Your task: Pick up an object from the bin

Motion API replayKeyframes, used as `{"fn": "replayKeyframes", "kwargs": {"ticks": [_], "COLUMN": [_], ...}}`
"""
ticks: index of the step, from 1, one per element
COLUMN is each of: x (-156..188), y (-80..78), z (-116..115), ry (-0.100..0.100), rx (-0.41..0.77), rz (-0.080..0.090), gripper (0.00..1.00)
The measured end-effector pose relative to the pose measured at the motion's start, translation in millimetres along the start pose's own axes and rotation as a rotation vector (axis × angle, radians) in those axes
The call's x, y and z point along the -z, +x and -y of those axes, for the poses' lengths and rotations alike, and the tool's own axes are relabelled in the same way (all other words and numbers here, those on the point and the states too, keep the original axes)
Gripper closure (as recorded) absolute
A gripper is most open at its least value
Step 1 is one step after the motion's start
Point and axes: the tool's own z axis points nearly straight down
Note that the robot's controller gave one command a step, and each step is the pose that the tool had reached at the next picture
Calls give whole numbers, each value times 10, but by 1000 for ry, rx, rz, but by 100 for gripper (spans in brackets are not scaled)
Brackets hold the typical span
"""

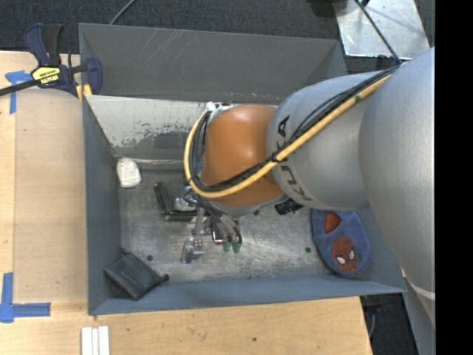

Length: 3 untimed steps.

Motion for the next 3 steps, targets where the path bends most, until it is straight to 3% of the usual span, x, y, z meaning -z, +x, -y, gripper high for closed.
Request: {"fn": "replayKeyframes", "kwargs": {"ticks": [1,2,3], "x": [-265,-268,1060], "y": [-667,-644,-511], "z": [260,247,222], "ry": [1,1,1], "rx": [-134,-132,-60], "rz": [4,-3,2], "gripper": [0,100,100]}}
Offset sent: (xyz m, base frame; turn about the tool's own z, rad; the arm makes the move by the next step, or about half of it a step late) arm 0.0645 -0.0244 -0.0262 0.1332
